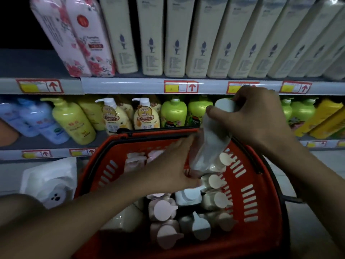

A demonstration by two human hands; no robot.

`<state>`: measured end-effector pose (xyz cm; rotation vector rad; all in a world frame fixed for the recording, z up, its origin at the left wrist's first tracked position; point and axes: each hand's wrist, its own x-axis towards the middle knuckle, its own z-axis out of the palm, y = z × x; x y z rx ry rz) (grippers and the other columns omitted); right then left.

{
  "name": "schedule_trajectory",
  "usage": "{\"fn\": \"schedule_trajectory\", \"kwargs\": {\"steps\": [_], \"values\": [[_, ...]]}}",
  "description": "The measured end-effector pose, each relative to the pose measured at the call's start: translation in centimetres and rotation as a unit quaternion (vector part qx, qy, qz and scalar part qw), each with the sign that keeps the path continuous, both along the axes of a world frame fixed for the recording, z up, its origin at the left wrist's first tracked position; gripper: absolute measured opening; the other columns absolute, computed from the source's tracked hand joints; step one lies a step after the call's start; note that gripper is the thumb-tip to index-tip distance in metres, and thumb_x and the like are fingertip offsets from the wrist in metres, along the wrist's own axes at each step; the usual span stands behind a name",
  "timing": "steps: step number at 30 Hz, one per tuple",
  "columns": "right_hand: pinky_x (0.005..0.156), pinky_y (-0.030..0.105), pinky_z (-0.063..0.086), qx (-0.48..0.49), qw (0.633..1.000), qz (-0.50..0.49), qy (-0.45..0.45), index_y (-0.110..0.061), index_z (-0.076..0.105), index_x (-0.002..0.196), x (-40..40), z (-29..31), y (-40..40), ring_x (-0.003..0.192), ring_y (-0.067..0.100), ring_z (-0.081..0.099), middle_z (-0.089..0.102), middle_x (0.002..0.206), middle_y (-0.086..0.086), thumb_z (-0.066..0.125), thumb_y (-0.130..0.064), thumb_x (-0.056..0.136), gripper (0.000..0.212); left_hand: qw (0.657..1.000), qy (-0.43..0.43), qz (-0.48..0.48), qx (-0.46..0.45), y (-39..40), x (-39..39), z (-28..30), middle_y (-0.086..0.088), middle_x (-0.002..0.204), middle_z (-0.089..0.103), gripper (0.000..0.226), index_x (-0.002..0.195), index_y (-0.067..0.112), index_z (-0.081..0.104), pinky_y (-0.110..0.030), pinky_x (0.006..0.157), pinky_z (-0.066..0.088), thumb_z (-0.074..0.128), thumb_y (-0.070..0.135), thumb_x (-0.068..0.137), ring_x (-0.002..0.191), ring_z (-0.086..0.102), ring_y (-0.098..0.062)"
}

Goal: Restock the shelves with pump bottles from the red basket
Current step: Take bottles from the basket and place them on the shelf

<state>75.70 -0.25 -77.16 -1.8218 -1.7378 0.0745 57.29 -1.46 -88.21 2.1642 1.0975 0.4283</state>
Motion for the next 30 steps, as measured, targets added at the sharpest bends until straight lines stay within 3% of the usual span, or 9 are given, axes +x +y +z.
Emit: {"fn": "schedule_trajectory", "kwargs": {"steps": [5, 9, 13, 15, 18, 20, 25, 27, 30], "values": [[0.053, 0.035, 0.044, -0.043, 0.997, -0.022, 0.054, -0.004, 0.059, 0.069, -2.1, 1.2, -0.6, 0.062, 0.024, 0.060, 0.060, 0.063, 0.015, 0.078, -0.054, 0.070, 0.053, 0.982, -0.119, 0.137, -0.052, -1.5, 3.0, -1.5, 0.020, 0.146, 0.027, 0.110, 0.149, 0.034, 0.015, -0.018, 0.100, 0.033, 0.074, 0.067, 0.062, 0.132, 0.031, 0.003], [0.052, 0.034, 0.039, -0.013, 0.998, -0.012, 0.060, -0.005, 0.056, 0.074, -3.5, 1.0, -1.0, 0.062, 0.024, 0.056, 0.058, 0.064, 0.012, 0.075, -0.059, 0.072, 0.057, 0.942, -0.224, 0.241, -0.060, -0.8, 3.4, -0.1, 0.013, 0.117, 0.059, 0.064, 0.123, 0.032, 0.044, -0.027, 0.079, 0.049, 0.077, 0.032, 0.069, 0.101, 0.057, 0.002], [0.060, 0.035, 0.050, 0.003, 0.956, 0.043, 0.290, -0.014, 0.065, 0.090, -1.1, 1.5, -0.8, 0.063, 0.016, 0.064, 0.064, 0.068, 0.009, 0.062, -0.061, 0.088, 0.047, 0.905, -0.308, 0.248, -0.153, 1.9, 1.1, 3.6, 0.001, 0.105, 0.074, 0.069, 0.120, 0.027, 0.045, -0.042, 0.075, 0.060, 0.081, 0.014, 0.063, 0.092, 0.072, -0.014], [0.067, 0.024, 0.052, -0.074, 0.952, 0.082, 0.285, -0.021, 0.069, 0.100, 0.3, 0.9, -0.7, 0.072, 0.007, 0.067, 0.068, 0.079, 0.007, 0.064, -0.061, 0.084, 0.044, 0.873, -0.367, 0.243, -0.209, 2.7, -0.3, 5.2, -0.007, 0.098, 0.078, 0.069, 0.119, 0.020, 0.053, -0.046, 0.077, 0.059, 0.080, 0.014, 0.055, 0.089, 0.074, -0.023], [0.088, 0.037, 0.060, -0.258, 0.880, 0.175, 0.359, -0.027, 0.067, 0.122, 0.3, -0.3, -1.0, 0.096, 0.013, 0.075, 0.076, 0.106, -0.001, 0.072, -0.052, 0.079, 0.050, 0.826, -0.434, 0.212, -0.291, 3.2, -2.1, 6.5, -0.024, 0.116, 0.070, 0.072, 0.127, 0.012, 0.061, -0.061, 0.095, 0.051, 0.076, 0.019, 0.056, 0.105, 0.068, -0.043], [0.086, 0.041, 0.060, -0.276, 0.822, 0.212, 0.451, -0.019, 0.067, 0.124, -0.7, -0.8, -1.5, 0.103, 0.022, 0.075, 0.077, 0.113, 0.004, 0.072, -0.035, 0.085, 0.043, 0.814, -0.446, 0.186, -0.322, 2.9, -2.8, 7.2, -0.028, 0.127, 0.063, 0.070, 0.131, 0.010, 0.059, -0.058, 0.093, 0.052, 0.073, 0.018, 0.063, 0.106, 0.065, -0.042], [0.075, 0.035, 0.063, -0.168, 0.820, 0.177, 0.518, -0.016, 0.074, 0.109, -2.5, -1.3, -2.4, 0.091, 0.021, 0.078, 0.080, 0.099, 0.005, 0.068, -0.034, 0.083, 0.032, 0.890, -0.350, 0.152, -0.248, 2.1, -3.7, 9.4, -0.009, 0.122, 0.072, 0.040, 0.131, 0.021, 0.063, -0.038, 0.090, 0.058, 0.068, 0.019, 0.091, 0.105, 0.071, -0.022], [0.078, 0.037, 0.064, -0.153, 0.826, 0.164, 0.517, -0.016, 0.075, 0.109, -3.0, -1.5, -2.6, 0.092, 0.021, 0.077, 0.080, 0.099, 0.004, 0.067, -0.036, 0.082, 0.034, 0.936, -0.266, 0.116, -0.199, 1.5, -4.4, 10.2, 0.003, 0.124, 0.071, 0.053, 0.138, 0.032, 0.055, -0.032, 0.092, 0.058, 0.072, 0.018, 0.089, 0.111, 0.069, -0.013], [0.088, 0.047, 0.061, -0.142, 0.831, 0.175, 0.508, -0.016, 0.073, 0.116, -3.9, -0.7, -2.7, 0.099, 0.024, 0.076, 0.079, 0.106, 0.005, 0.066, -0.035, 0.087, 0.035, 0.942, -0.259, 0.138, -0.162, 0.3, -5.5, 11.0, 0.006, 0.120, 0.072, 0.069, 0.140, 0.042, 0.050, -0.034, 0.095, 0.057, 0.078, 0.019, 0.082, 0.114, 0.066, -0.009]]}}
